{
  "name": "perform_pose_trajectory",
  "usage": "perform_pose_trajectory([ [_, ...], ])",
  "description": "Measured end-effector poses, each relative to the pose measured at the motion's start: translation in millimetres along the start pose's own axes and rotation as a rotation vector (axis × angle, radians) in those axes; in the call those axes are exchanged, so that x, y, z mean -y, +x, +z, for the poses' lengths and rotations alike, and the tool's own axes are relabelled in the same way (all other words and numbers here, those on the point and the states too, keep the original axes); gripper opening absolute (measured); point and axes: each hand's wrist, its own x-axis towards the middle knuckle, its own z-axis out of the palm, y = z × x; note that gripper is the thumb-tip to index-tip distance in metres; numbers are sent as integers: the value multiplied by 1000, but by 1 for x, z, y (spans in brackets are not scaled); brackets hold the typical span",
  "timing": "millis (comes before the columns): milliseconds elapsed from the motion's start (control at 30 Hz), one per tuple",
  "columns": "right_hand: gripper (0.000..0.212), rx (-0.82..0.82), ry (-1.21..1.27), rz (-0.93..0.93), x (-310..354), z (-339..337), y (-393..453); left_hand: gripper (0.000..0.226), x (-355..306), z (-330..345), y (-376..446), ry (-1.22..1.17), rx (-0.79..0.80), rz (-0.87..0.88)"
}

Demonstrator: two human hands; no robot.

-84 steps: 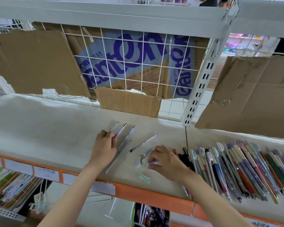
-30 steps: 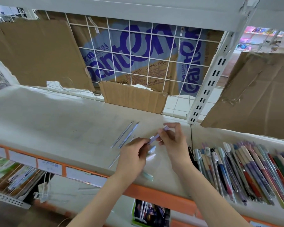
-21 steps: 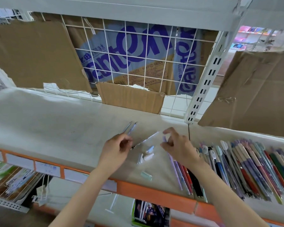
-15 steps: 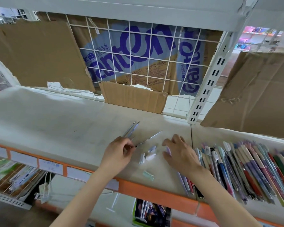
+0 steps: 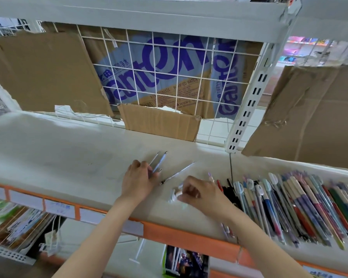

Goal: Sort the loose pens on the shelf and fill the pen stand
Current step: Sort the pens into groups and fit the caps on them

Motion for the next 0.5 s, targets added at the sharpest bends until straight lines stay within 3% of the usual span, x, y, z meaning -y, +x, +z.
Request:
perform_pose_trajectory([
  [200, 17, -137, 257, 153, -2, -11, 7, 34, 0, -3, 4, 87, 99, 26],
  [367, 10, -181, 463, 210, -1, -13, 7, 25, 11, -6, 12, -135, -24, -18],
  [500, 8, -202, 699, 278, -3, -10, 12, 21, 14, -10, 21, 30, 94, -2],
])
